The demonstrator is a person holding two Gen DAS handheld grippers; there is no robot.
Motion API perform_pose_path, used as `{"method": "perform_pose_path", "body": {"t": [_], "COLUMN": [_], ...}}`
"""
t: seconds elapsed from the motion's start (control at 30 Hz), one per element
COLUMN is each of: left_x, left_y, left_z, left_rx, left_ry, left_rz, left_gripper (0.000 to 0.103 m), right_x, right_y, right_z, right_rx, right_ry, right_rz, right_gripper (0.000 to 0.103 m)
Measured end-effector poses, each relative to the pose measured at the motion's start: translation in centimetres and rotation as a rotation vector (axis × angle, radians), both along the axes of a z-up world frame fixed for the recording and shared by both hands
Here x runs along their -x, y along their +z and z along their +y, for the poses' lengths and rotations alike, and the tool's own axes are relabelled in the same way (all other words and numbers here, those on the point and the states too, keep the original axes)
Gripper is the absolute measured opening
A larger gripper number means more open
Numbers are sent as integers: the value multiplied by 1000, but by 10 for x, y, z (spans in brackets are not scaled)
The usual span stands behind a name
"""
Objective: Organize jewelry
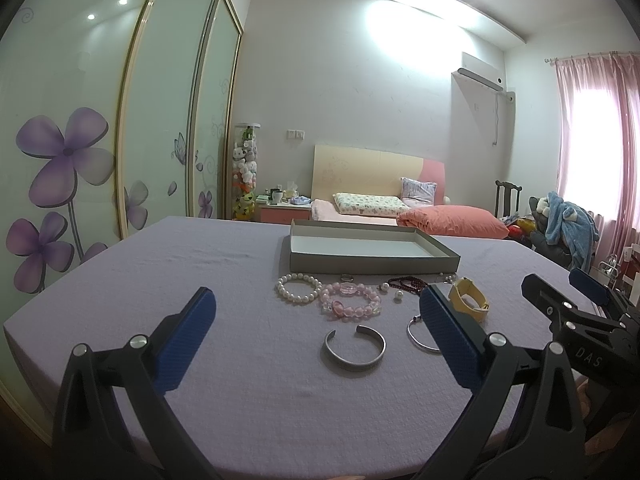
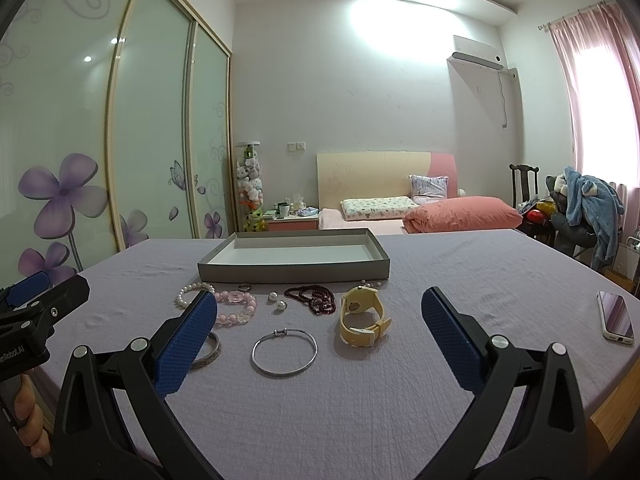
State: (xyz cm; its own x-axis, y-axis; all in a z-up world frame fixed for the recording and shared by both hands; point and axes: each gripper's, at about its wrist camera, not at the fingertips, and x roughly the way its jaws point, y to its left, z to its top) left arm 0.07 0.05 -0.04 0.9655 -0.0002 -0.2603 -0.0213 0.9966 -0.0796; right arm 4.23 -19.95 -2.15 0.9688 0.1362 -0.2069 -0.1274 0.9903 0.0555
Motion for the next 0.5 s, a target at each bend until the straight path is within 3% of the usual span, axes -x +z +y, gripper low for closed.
{"method": "perform_pose_path", "body": {"t": [0.37, 0.5], "left_x": [-10, -24], "left_y": [-6, -10], "left_z": [-4, -9], "left_rx": [-1, -2], "left_ry": [-4, -24], "left_rz": [24, 77], "left_gripper": [99, 99], "right_x": [-3, -8], "right_y": [-5, -7], "right_z": [-5, -6], "right_rx": [-1, -3], "right_ry": [-1, -4], "right_rz": [14, 26], "right_gripper": [101, 101]}}
